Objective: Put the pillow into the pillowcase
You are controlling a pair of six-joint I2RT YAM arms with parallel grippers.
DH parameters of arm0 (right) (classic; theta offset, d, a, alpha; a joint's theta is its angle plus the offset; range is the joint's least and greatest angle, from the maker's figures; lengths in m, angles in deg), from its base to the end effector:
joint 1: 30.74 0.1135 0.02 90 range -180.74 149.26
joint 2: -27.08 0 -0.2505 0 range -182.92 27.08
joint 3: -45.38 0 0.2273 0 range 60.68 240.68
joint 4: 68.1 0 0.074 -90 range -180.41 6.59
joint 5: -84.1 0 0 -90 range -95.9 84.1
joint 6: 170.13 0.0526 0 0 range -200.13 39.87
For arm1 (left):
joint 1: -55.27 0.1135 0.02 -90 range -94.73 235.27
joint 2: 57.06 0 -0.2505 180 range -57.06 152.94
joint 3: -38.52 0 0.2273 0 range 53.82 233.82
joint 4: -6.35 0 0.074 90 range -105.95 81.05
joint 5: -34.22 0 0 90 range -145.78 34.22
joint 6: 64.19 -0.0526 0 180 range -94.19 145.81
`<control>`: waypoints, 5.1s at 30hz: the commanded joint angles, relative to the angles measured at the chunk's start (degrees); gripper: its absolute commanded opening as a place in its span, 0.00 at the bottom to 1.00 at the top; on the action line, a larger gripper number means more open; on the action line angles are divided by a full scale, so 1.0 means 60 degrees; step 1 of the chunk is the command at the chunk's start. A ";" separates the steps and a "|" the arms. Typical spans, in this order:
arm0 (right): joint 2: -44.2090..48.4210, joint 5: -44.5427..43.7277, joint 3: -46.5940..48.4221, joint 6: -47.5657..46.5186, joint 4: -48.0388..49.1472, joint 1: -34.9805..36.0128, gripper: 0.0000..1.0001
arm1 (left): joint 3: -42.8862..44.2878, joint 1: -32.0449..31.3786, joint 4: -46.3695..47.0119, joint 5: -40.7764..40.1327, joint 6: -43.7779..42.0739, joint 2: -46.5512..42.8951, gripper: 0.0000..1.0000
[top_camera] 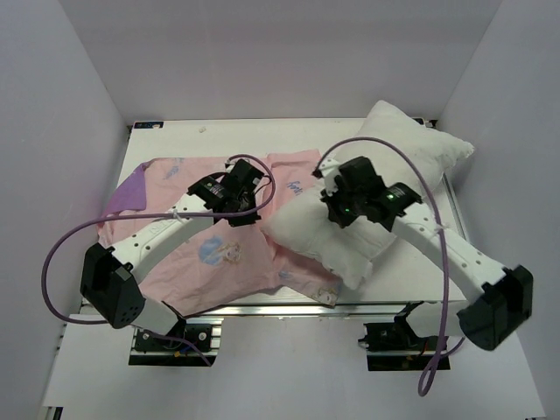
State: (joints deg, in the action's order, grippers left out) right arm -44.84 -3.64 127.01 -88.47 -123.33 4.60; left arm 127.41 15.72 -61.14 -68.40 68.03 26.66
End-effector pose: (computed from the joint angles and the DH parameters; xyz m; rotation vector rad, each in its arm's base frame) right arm 0.2068 0.1492 0.2997 -0.9038 2.2034 0.2730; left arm 0.2211 -0.1676 0.2720 -0.1328 2.6258 -0.2041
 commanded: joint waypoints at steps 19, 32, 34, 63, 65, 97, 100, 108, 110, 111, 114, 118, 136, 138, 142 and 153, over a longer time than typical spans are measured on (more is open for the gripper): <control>-0.1813 -0.0786 0.1681 0.3395 0.6924 0.1303 0.00 | -0.1410 -0.0132 0.0992 0.0580 0.0683 -0.2118 0.00; -0.3436 -0.5121 -0.0155 0.3967 1.1294 0.2300 0.00 | -0.1145 -0.0132 0.1080 0.1312 0.0845 -0.2732 0.00; -0.3657 -0.5547 -0.0083 0.4070 1.1443 0.2314 0.00 | -0.1116 -0.0132 0.0934 0.1473 0.0801 -0.2835 0.00; -0.4788 -0.6678 0.0552 0.6750 0.8953 0.3955 0.12 | 0.0612 -0.0132 0.0028 0.1167 0.0156 -0.1972 0.05; -0.3956 -0.6094 0.0212 0.6810 0.8954 0.3882 0.41 | 0.0554 -0.0132 -0.0222 0.1137 0.0243 -0.1927 0.26; -0.6640 0.3550 0.6444 -0.2538 0.3404 -0.0835 0.88 | 0.6776 0.2842 -0.1235 -0.0578 -0.2127 0.3973 0.98; -0.7332 0.3373 0.7051 -0.2346 0.2641 -0.0835 0.84 | 0.7321 0.2856 -0.1351 -0.0460 -0.2347 0.4795 0.97; -0.7130 0.3299 0.5792 -0.2214 0.3152 -0.0835 0.72 | 0.6765 0.2886 -0.0854 0.0331 -0.2656 0.5074 0.81; -0.7100 0.3256 0.5602 -0.2082 0.3298 -0.0849 0.66 | 0.6648 0.2886 -0.0941 0.0375 -0.2583 0.5147 0.66; -0.7071 0.3241 0.5529 -0.2024 0.3444 -0.0835 0.65 | 0.6604 0.2886 -0.0956 0.0448 -0.2554 0.5177 0.61; -0.7042 0.3285 0.5367 -0.1863 0.3650 -0.0835 0.55 | 0.6341 0.2886 -0.0810 0.0682 -0.2554 0.5177 0.41; -0.6983 0.3752 0.5323 -0.1804 0.3665 -0.0835 0.15 | 0.6325 0.2886 -0.0635 0.0931 -0.2772 0.5046 0.10; -0.4069 0.4090 0.3039 -0.0678 0.6943 -0.0337 0.00 | 0.6442 0.2154 0.0817 0.2411 -0.3535 0.2892 0.00; -0.3849 0.4135 0.2877 -0.0516 0.7412 -0.0191 0.00 | 0.6530 0.1978 0.0787 0.2440 -0.3564 0.2892 0.00; -0.3877 0.4120 0.2759 0.0654 0.8597 -0.0073 0.00 | 0.6428 0.1481 0.0904 0.2470 -0.3506 0.2804 0.00; -0.3775 0.0908 0.0754 0.4610 1.2906 0.0175 0.00 | 0.5813 0.1406 0.1328 0.2397 -0.2833 0.2424 0.00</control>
State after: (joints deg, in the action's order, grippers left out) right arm -69.95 13.96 133.74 -70.57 -63.57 4.12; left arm 163.16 24.79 -56.44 -55.77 48.99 45.44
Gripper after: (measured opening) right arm 0.005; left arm 0.026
